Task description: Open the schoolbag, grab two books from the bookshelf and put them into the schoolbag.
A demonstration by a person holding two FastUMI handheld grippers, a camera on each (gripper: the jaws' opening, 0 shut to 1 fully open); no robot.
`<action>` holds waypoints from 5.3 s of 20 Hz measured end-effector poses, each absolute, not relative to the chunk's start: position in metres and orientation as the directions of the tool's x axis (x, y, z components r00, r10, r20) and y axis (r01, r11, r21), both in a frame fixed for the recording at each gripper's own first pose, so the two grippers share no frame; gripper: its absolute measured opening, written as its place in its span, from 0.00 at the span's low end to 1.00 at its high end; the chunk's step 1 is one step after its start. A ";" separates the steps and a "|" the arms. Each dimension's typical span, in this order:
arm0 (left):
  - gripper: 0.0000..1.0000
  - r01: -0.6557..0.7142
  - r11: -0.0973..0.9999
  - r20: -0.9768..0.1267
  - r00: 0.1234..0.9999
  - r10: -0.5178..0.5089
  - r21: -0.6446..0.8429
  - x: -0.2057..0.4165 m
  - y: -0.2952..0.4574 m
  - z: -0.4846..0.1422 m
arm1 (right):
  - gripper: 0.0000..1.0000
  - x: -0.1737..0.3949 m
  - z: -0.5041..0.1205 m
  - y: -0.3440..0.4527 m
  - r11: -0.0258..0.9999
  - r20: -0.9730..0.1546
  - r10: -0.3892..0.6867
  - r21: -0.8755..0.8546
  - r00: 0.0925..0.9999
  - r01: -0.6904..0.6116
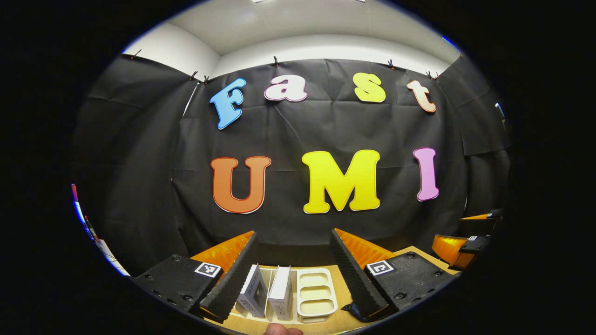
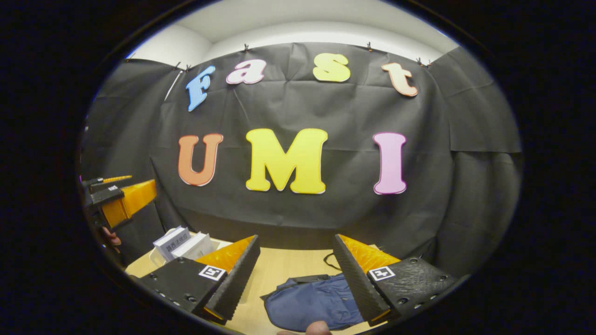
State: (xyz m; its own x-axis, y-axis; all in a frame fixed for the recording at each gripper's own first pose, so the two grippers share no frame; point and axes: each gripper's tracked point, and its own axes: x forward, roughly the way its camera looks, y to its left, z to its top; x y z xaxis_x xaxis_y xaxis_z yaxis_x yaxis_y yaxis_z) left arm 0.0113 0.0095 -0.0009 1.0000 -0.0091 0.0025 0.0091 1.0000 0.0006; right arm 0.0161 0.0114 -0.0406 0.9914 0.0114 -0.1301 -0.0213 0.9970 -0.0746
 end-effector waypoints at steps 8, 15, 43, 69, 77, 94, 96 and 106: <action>0.97 -0.017 1.000 0.046 0.999 0.016 0.021 0.003 0.026 0.011 | 0.96 0.013 -0.195 0.032 0.951 -0.572 0.037 -0.232 0.819 -0.205; 0.97 -0.064 0.997 0.047 0.997 0.062 0.050 -0.019 0.047 0.009 | 0.96 0.016 -0.344 0.043 0.887 -0.798 -0.105 -0.344 0.593 -0.306; 0.97 -0.137 0.991 -0.023 0.990 0.137 -0.012 -0.033 0.079 -0.012 | 0.01 0.057 -0.399 0.013 0.960 -0.886 -0.192 -0.258 0.423 -0.104; 0.98 0.047 0.996 -0.416 0.906 -0.076 -0.080 0.048 0.012 -0.092 | 0.00 0.064 -0.175 -0.146 0.999 -0.803 0.032 0.029 0.595 -0.015; 0.98 0.145 0.988 -0.644 0.751 -0.147 -0.057 0.080 0.010 -0.125 | 0.00 0.064 -0.182 -0.170 0.994 -0.827 0.094 0.106 0.554 -0.011; 0.98 0.150 0.981 -0.981 0.130 -0.145 -0.125 0.089 0.025 -0.238 | 0.00 0.061 -0.193 -0.179 0.985 -0.843 0.154 0.172 0.515 -0.014; 0.98 0.133 0.985 -0.986 0.105 -0.126 -0.112 0.089 0.030 -0.245 | 0.00 0.060 -0.193 -0.182 0.984 -0.842 0.155 0.179 0.516 -0.003; 0.81 0.132 0.990 -0.998 0.023 -0.058 -0.054 0.091 0.041 -0.260 | 0.00 0.053 -0.195 -0.189 0.979 -0.843 0.167 0.201 0.512 0.011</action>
State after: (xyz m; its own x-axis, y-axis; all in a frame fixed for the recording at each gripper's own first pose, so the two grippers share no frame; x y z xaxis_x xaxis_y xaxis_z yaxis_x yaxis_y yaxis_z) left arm 0.0913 0.0411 -0.2597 0.0228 -0.0578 -0.9981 0.1319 0.9898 -0.0543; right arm 0.0533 -0.1888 -0.1954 0.5119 0.1673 -0.8426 0.0111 0.9795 0.2012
